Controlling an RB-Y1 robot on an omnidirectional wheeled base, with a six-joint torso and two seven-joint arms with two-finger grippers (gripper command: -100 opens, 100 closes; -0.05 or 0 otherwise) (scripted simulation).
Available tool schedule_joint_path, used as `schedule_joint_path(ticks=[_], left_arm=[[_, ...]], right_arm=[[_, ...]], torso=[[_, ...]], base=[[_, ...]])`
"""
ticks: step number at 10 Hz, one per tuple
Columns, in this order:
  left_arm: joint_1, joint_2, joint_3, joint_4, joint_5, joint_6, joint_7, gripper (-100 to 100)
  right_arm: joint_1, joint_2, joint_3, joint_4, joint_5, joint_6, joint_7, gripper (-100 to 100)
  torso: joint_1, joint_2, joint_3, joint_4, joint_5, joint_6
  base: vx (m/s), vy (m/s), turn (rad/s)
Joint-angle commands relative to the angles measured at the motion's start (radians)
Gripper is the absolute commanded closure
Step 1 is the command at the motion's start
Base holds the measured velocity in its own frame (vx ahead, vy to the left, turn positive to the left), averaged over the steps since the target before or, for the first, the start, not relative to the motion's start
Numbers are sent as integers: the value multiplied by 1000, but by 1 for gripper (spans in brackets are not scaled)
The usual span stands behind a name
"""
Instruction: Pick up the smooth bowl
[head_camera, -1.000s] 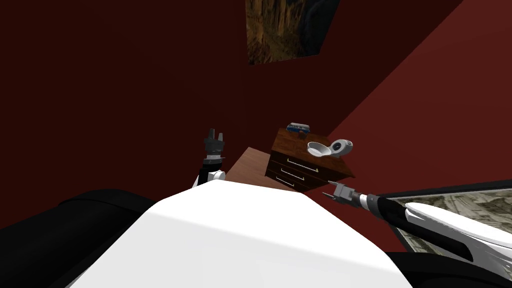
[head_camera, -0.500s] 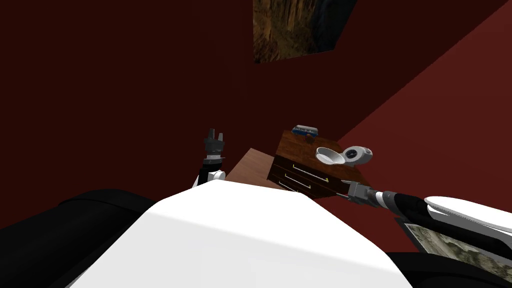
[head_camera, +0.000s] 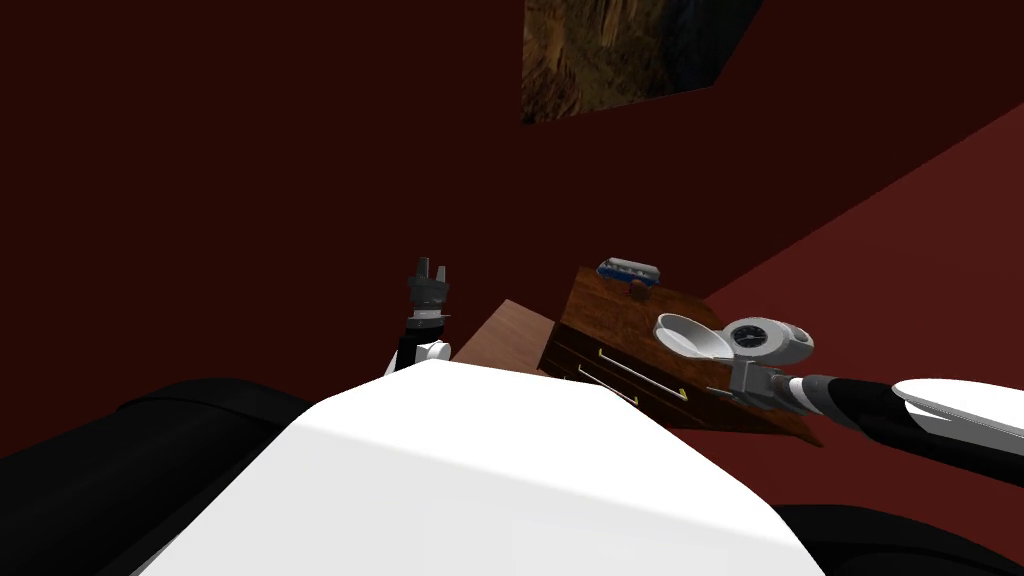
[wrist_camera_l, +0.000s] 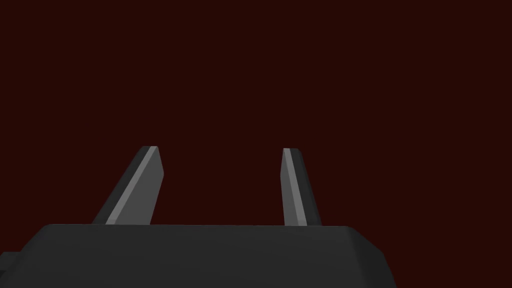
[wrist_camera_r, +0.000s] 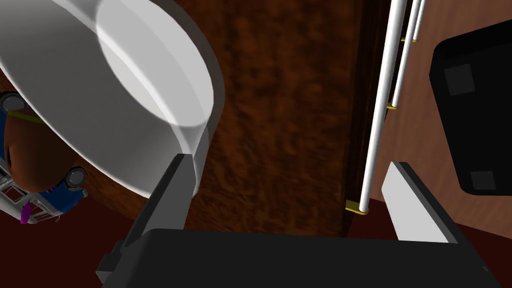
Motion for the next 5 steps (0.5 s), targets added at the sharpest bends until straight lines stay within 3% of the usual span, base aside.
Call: schedule_joint_path(ticks=[1,2,4,5], left_arm=[[0,0,0,0,0,0,0,0],[0,0,0,0,0,0,0,0],[0,0,0,0,0,0,0,0],[0,0,0,0,0,0,0,0]], right_arm=[[36,-8,-31,-3,-7,2,3,-100],[57,-34,-35,23,8,-1,-8,-100],[67,-41,-33,31,14,-4,-11,-100],[87,-40,-54,24,10,0,-9,-100]], torso=[[0,0,0,0,0,0],[0,5,3,1,0,0],[0,-1,0,0,0,-1],[0,2,1,0,0,0]], base=[[38,-11,-13],[114,-22,144],[138,-12,102],[35,-6,6]])
